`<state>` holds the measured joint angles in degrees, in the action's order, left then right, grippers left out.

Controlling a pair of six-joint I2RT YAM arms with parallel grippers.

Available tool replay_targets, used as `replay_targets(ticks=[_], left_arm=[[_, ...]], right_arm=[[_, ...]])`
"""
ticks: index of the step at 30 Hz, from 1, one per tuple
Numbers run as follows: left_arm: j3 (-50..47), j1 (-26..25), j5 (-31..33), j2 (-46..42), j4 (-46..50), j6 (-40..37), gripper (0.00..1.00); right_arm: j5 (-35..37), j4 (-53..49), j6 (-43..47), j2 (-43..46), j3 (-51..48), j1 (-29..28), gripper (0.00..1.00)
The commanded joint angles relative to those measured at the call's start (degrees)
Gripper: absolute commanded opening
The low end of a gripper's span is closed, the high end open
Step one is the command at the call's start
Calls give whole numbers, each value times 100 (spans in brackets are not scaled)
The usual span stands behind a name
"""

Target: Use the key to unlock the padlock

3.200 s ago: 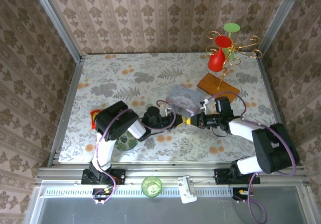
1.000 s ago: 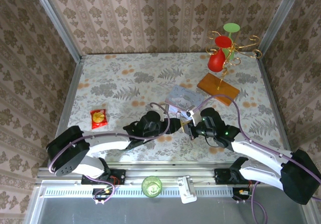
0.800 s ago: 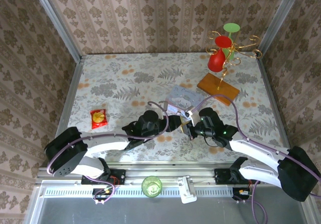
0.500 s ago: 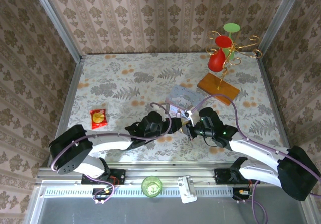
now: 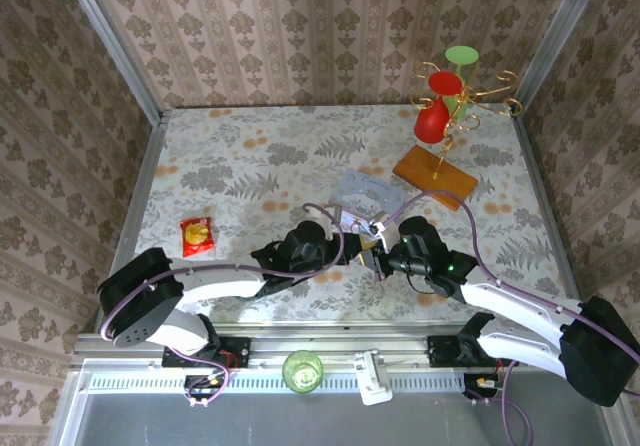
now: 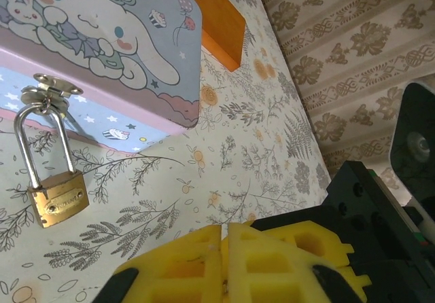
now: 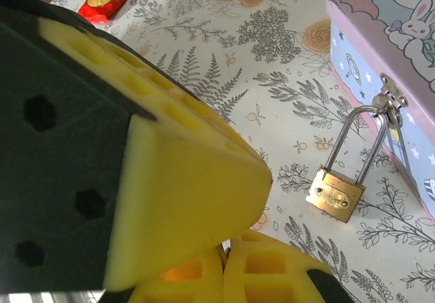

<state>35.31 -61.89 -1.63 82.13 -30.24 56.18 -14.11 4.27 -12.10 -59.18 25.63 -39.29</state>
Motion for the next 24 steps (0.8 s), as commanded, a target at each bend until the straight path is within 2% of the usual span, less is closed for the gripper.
replay_targets(ticks=[1,16,24], left_arm=[[-349,138,350,-21,152,95,0],[-946,575,305,-192,-468,464,0],[-1286,579,441,-137,-1070,882,0]], right_arm=[[-6,-2,50,234,-55,-35,0],[-74,-53,67,293,-118,-35,0],[26,326,-160,454,-340,-35,1]])
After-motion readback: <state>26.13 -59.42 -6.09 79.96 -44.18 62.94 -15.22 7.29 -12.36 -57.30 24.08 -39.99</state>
